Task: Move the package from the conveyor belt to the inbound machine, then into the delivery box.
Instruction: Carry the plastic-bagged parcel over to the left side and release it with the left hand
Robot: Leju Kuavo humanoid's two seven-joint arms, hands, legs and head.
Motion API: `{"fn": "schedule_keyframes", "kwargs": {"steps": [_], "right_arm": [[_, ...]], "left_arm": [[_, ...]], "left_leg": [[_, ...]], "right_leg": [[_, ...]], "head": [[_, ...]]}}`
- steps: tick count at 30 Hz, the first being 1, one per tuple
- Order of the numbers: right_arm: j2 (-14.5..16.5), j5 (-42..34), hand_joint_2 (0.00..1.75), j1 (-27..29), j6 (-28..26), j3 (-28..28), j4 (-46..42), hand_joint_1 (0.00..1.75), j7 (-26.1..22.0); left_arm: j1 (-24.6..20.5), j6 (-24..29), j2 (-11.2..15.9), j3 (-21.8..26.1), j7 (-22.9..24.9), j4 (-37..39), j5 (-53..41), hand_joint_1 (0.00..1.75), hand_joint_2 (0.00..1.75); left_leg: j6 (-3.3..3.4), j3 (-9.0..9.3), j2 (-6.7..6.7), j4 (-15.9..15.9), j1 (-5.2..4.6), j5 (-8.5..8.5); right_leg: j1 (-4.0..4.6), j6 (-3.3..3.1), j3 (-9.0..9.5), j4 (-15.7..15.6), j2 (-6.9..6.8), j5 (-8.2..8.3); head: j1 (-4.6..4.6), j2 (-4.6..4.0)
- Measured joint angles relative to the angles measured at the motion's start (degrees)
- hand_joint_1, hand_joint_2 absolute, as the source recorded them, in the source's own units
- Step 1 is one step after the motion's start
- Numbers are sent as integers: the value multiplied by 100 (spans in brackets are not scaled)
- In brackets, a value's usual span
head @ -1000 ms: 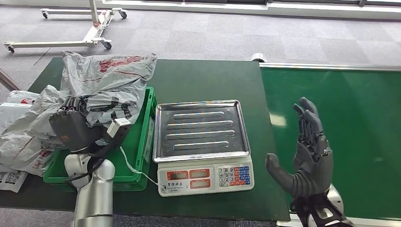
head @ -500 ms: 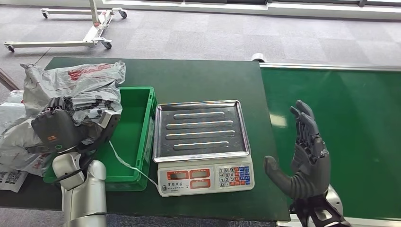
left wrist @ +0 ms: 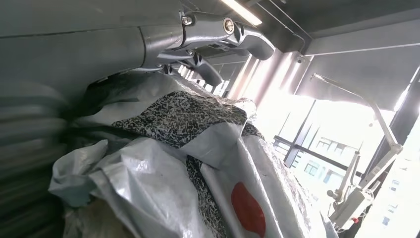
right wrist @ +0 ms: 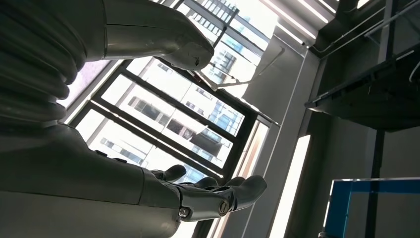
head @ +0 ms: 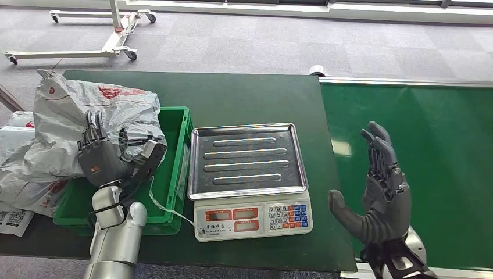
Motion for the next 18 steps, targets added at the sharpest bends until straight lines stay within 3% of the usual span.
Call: {"fn": "schedule_keyframes", "kwargs": {"steps": [5, 8, 14, 18], "right_arm": [[3, -14, 175, -9, 62, -68, 0, 0, 2], [14, -49, 175, -18, 72, -109, 1, 0, 2], [20, -201, 175, -107, 33, -159, 49, 0, 4], [20, -268, 175, -175, 11, -183, 119, 0, 3]], "left_arm": [[-3, -80, 85, -193, -315, 10, 702, 0, 175], [41, -393, 108, -334, -1037, -164, 2045, 0, 175], [444, -2134, 92, -608, -2751, -1084, 5630, 0, 175], [730, -2963, 82, -744, -3234, -1790, 6786, 0, 175]], "left_leg": [[1, 2, -2, -1, 0, 0], [2, 2, -3, -2, 0, 2], [2, 0, 0, -1, 2, 11], [4, -2, 0, -1, 1, 10]], "right_leg": [[0, 0, 6, 0, -6, -1], [0, 0, 10, 0, -12, -3], [2, -2, 3, 0, -4, 6], [1, -1, 2, 0, -4, 5]], "head": [[0, 0], [0, 0], [1, 0], [1, 0]]}}
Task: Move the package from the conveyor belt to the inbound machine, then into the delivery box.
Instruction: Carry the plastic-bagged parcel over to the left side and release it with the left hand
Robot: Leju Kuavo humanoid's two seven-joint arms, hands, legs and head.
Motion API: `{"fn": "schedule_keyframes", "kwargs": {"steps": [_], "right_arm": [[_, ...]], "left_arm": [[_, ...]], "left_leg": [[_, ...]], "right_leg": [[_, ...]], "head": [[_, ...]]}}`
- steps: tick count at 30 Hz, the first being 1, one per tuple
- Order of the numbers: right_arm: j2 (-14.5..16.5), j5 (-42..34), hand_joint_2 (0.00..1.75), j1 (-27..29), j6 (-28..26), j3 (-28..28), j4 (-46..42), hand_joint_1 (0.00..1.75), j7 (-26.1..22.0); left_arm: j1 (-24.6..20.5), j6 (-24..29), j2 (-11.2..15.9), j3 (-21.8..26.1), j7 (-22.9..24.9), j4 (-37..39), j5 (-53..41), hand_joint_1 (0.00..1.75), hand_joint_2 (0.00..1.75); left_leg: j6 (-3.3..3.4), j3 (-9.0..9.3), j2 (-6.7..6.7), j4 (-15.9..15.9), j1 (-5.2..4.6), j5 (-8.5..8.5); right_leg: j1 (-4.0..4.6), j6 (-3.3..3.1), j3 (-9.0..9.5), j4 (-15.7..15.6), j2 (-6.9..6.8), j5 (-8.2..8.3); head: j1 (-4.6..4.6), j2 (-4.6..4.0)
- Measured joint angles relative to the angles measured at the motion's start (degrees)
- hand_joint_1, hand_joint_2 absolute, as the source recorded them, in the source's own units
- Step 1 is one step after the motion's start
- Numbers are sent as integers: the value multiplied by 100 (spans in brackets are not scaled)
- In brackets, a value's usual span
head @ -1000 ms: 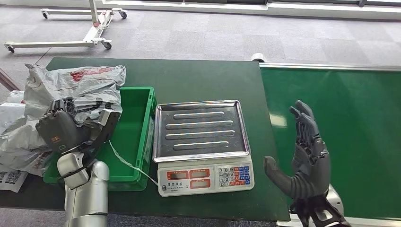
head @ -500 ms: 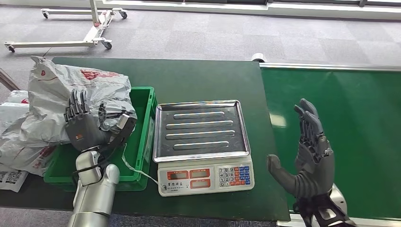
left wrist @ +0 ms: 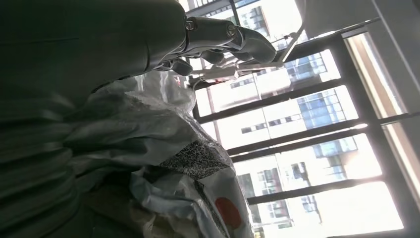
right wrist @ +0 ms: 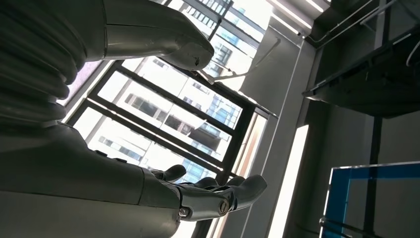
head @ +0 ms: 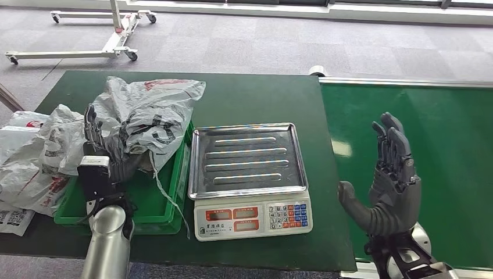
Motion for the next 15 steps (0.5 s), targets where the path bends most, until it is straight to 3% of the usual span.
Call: {"fn": "schedule_keyframes", "kwargs": {"steps": [9, 15], "right_arm": [[0, -22, 175, -1, -31, -7, 58, 0, 1], [0, -6, 175, -1, 18, -37, 78, 0, 0]], "left_arm": [[560, -550, -5, -259, -320, -1124, 734, 0, 175], [760, -452, -2, -453, -339, -1632, 608, 0, 175]], "left_leg": [[-3, -3, 0, 0, 0, -8], [-3, -3, -1, 0, 0, -8]], "right_leg": [[0, -3, -6, 0, 0, -7], [0, -3, -5, 0, -1, -7]], "head": [[-1, 0], [0, 0]]}}
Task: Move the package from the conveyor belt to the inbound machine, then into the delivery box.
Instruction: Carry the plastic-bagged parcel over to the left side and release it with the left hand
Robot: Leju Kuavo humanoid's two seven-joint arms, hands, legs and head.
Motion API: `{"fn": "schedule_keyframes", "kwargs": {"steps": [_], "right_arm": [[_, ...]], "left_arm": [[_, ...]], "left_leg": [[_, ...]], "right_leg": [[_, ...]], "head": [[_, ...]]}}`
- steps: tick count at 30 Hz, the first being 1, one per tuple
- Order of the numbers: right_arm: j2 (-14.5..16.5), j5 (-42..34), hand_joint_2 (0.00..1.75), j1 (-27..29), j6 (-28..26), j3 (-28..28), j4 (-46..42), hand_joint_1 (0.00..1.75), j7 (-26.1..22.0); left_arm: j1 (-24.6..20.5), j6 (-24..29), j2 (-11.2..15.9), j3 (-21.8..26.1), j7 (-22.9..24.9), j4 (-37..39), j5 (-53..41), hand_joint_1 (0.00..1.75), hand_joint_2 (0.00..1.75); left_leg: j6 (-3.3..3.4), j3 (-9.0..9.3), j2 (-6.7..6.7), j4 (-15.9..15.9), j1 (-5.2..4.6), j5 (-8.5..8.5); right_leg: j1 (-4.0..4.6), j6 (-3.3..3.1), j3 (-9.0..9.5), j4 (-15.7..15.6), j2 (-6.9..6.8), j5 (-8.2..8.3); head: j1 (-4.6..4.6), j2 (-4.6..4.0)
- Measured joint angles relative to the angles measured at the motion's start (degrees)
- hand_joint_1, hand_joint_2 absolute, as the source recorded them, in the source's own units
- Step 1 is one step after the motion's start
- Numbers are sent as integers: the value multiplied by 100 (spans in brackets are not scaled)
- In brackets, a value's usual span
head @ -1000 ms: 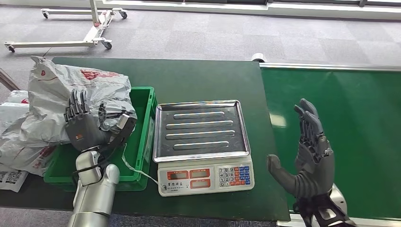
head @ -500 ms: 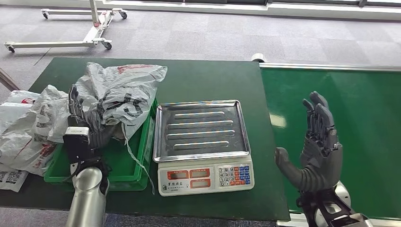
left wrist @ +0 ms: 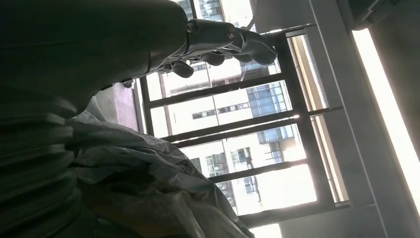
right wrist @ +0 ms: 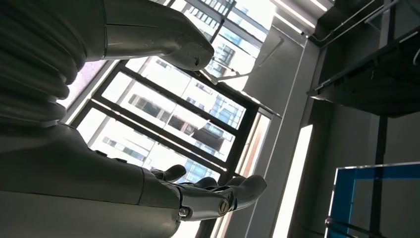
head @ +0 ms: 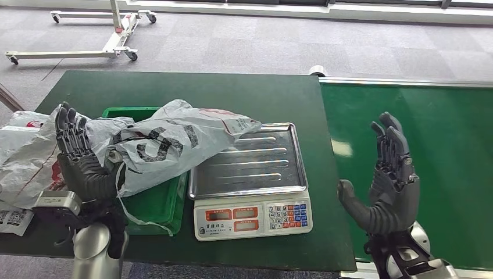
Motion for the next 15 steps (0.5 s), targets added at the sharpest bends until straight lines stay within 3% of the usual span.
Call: {"fn": "schedule_keyframes", "kwargs": {"steps": [3, 6, 8, 11, 15], "right_arm": [[5, 27, 175, 2, 39, -24, 0, 0, -1], [42, 94, 175, 20, 103, -71, -1, 0, -1], [83, 145, 175, 51, 162, -111, -5, 0, -1], [156, 209, 175, 100, 265, -179, -23, 0, -1], [234, 245, 175, 125, 331, -245, -38, 0, -1]], "left_arm": [[34, 236, 1, -86, 9, -134, -298, 0, 175], [17, 1361, -1, -171, 401, -173, -1895, 0, 175], [-30, 2178, -2, -273, 973, -124, -3646, 0, 175], [-161, 2871, -2, -445, 2021, 106, -6037, 0, 175], [-389, 3341, 101, -616, 3252, 547, -7652, 0, 175]], "left_leg": [[0, 1, 0, 0, 0, 0], [0, 3, 0, 0, 0, 0], [0, 3, -1, 0, 0, 0], [0, 3, 0, 0, -1, 0], [-1, 5, 6, 0, -1, 1]], "right_leg": [[0, 0, 0, 0, 0, 0], [0, 0, 0, 0, 0, 0], [0, 0, 0, 0, -2, 0], [-1, 0, 1, 0, -3, 1], [0, 1, -1, 0, 4, 3]], "head": [[0, 0], [-1, -1], [-1, -1], [0, 0], [1, 0]]}}
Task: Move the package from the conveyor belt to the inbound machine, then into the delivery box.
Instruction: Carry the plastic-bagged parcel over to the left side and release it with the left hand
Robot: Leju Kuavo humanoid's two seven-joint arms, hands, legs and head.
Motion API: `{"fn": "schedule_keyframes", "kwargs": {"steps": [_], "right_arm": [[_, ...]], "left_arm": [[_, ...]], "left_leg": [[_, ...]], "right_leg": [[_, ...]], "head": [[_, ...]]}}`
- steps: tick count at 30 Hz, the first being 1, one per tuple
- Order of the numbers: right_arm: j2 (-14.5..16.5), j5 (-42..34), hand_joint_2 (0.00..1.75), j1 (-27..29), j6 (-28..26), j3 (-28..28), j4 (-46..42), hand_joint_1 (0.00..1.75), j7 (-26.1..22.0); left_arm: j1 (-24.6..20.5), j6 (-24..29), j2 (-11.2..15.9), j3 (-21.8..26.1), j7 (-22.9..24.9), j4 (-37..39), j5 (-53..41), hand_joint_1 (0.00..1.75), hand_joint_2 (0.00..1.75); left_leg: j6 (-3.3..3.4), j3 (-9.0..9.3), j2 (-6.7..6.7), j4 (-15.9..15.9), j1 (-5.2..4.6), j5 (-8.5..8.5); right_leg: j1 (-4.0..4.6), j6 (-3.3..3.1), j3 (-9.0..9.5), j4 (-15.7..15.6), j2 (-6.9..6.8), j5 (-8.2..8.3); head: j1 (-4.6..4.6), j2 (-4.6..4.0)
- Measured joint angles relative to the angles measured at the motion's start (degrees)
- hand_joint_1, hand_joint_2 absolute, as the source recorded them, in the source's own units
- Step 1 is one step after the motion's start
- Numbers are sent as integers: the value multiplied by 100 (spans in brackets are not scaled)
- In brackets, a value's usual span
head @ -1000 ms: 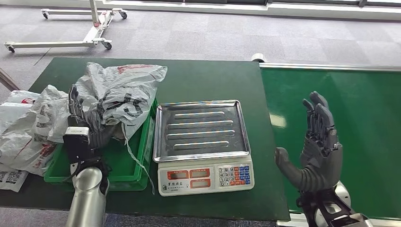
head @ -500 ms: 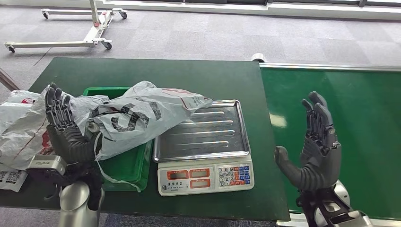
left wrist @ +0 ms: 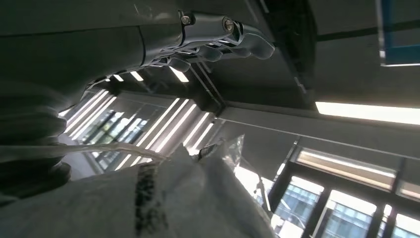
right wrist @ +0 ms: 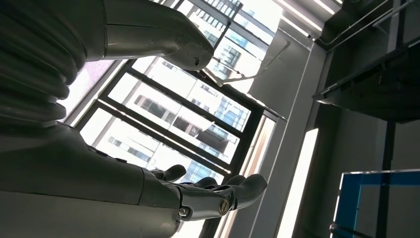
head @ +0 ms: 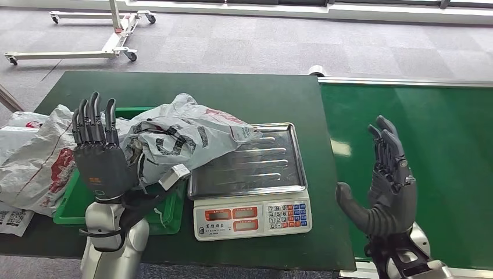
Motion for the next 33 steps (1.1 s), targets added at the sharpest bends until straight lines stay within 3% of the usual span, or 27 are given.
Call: {"fn": "schedule_keyframes", "kwargs": {"steps": [5, 10, 14, 17, 21, 24, 27, 29, 31, 33], "right_arm": [[35, 5, 175, 68, -28, -62, -14, 0, -1], [47, 39, 175, 100, -70, -117, -30, 0, 1], [126, 304, 175, 163, -73, -223, -32, 0, 77], [218, 477, 175, 220, -67, -359, -11, 0, 270], [314, 555, 175, 234, 54, -523, 66, 0, 428], [367, 615, 175, 228, 135, -580, 128, 0, 461], [406, 651, 175, 229, 167, -598, 167, 0, 480], [427, 666, 175, 232, 170, -609, 189, 0, 505], [449, 680, 175, 244, 155, -615, 203, 0, 532], [471, 688, 175, 267, 108, -615, 209, 0, 548]], "left_arm": [[-447, 70, 858, -540, 1683, 464, -126, 0, 175], [-1297, -475, 1954, -2133, 3975, 803, -128, 0, 175], [-1778, -1116, 2431, -3261, 4221, 1064, -129, 0, 175], [-1795, -1853, 2524, -3616, 4225, 1223, -129, 0, 175], [-1472, -3005, 2404, -3606, 4211, 1406, -129, 0, 175], [-1200, -3158, 2287, -3382, 4201, 1510, -129, 0, 175], [-987, -2938, 2233, -3154, 4217, 1534, -129, 0, 175], [-828, -2503, 2200, -2958, 4224, 1465, -129, 0, 175], [-633, -1663, 2079, -2683, 4169, 1315, -115, 0, 175], [-385, -613, 1757, -2218, 3788, 1107, 63, 0, 175]], "left_leg": [[-14, 0, -1, 0, 3, 9], [-24, -9, -4, 0, 10, 17], [-22, -8, 3, 0, 10, 16], [-18, -8, 9, -1, 7, 12], [-16, -14, 8, -1, 7, 10], [-16, -20, 8, -1, 7, 10], [-16, -21, 7, -1, 7, 10], [-17, -21, 8, -1, 8, 10], [-17, -22, 9, -1, 8, 9], [-16, -22, 9, -1, 7, 7]], "right_leg": [[13, -7, -6, 0, 4, 4], [20, -18, -11, 1, 1, 11], [12, -16, -9, 1, 4, 14], [7, -14, -11, 1, 8, 14], [7, -14, -17, 1, 10, 13], [8, -14, -23, 1, 10, 13], [10, -15, -24, 1, 10, 13], [12, -16, -25, 1, 10, 12], [12, -17, -26, 1, 11, 11], [10, -15, -27, 1, 11, 9]], "head": [[-3, 0], [-1, 0], [-1, 0], [-1, 0], [-1, -1], [-1, 0], [-1, 0], [0, 0], [-1, 0], [-1, 0]]}}
